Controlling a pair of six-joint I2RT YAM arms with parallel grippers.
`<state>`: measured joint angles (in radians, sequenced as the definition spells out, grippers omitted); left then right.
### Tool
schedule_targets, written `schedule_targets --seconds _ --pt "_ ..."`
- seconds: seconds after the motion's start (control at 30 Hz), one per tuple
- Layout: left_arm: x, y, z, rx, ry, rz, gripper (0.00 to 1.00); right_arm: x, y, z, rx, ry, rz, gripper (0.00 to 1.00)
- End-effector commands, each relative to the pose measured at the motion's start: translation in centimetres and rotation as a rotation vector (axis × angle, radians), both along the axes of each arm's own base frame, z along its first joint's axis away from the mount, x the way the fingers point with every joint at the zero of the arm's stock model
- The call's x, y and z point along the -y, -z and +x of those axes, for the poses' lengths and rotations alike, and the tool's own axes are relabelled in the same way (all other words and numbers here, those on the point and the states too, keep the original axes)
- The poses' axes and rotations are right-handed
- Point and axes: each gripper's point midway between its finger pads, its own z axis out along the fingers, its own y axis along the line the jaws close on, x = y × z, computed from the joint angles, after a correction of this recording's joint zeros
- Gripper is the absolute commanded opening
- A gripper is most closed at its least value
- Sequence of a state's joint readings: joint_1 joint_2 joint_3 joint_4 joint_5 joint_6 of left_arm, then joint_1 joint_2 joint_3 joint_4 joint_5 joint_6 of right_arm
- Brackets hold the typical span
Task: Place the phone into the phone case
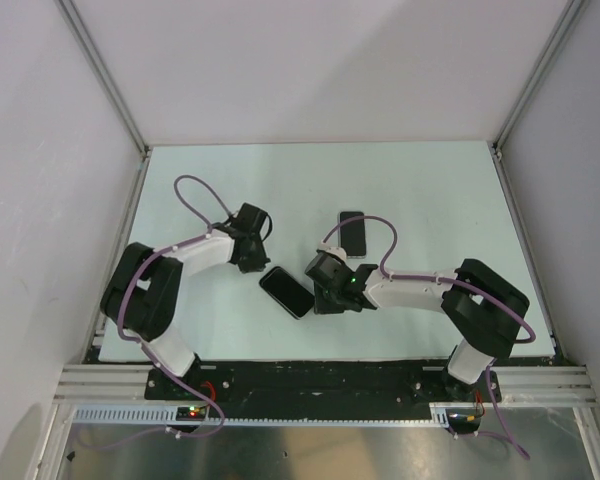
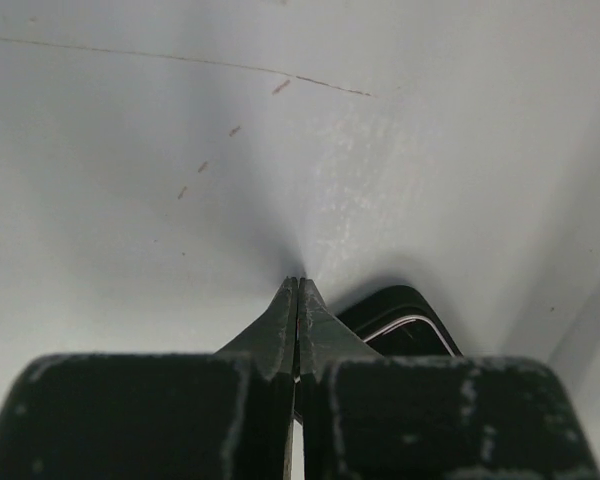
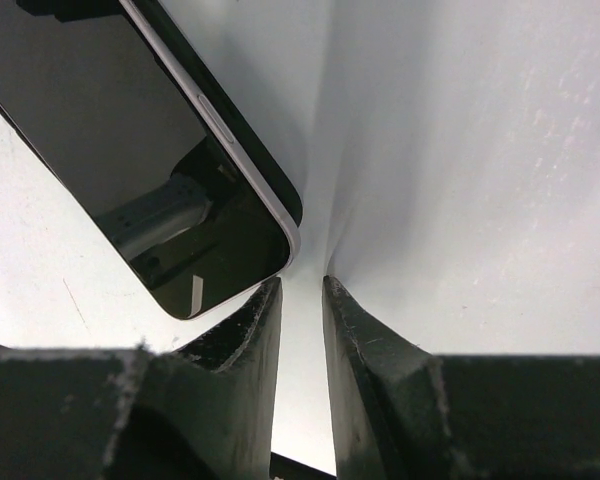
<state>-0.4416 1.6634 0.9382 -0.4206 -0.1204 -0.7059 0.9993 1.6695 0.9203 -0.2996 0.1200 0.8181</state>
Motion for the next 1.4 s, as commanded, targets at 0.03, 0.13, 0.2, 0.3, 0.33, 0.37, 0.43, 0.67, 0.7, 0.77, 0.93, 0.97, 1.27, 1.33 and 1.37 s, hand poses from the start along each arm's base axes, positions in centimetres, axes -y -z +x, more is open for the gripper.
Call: schedule_targets --seconds 0.03,0.13,0.2,0.3,0.33,0.37,0.43,0.67,0.7,0.77,0.93,0.97,1.27,1.33,1.37 --pt "1.2 0.6 -1.6 -0.026 0.068 -0.005 0.0 -1.2 -1.9 1.7 0.075 0.042 0.078 0.28" --pt "2.2 1.1 -2.9 -0.054 0.103 -0.022 0.0 -1.1 -2.0 2.2 0.077 0.05 0.083 0.27" --pt "2.8 1.4 -4.0 -0.072 0.11 -0.035 0.0 -0.9 -2.0 2.6 0.079 0.057 0.085 0.27" --pt "3.4 1.7 -5.6 -0.096 0.092 -0.063 0.0 -0.5 -2.2 3.4 0.087 0.068 0.089 0.27" --pt "3.7 1.6 -6.1 -0.096 0.084 -0.074 0.0 -0.3 -2.3 3.7 0.091 0.075 0.091 0.28" --pt "3.8 1.5 -6.5 -0.099 0.069 -0.084 0.0 -0.2 -2.5 4.0 0.095 0.076 0.094 0.28" --pt "4.3 1.2 -7.2 -0.093 0.046 -0.104 0.0 0.2 -2.7 4.7 0.1 0.087 0.098 0.27" --pt "5.5 -0.1 -8.2 -0.058 -0.004 -0.155 0.0 0.8 -3.4 5.6 0.113 0.093 0.098 0.27" --pt "5.4 -0.3 -8.1 -0.048 -0.01 -0.154 0.0 1.1 -3.5 5.7 0.114 0.102 0.089 0.27" --pt "5.3 -0.7 -7.8 -0.03 -0.011 -0.152 0.0 2.3 -3.5 6.1 0.117 0.13 0.063 0.28" --pt "5.0 -0.7 -7.5 -0.025 0.006 -0.138 0.0 5.6 -4.8 6.1 0.131 0.194 0.05 0.28" --pt "4.9 -0.7 -7.5 -0.024 0.011 -0.135 0.0 6.0 -5.0 5.6 0.127 0.198 0.056 0.29" --pt "4.7 -0.9 -7.7 -0.021 0.099 -0.112 0.0 5.4 -4.9 -2.5 0.029 0.143 0.164 0.4" --pt "4.6 -1.0 -7.8 -0.018 0.112 -0.107 0.0 5.5 -4.7 -3.5 0.014 0.158 0.191 0.44" --pt "4.6 -1.0 -7.8 -0.018 0.117 -0.104 0.0 5.6 -4.7 -3.8 0.011 0.169 0.207 0.46"
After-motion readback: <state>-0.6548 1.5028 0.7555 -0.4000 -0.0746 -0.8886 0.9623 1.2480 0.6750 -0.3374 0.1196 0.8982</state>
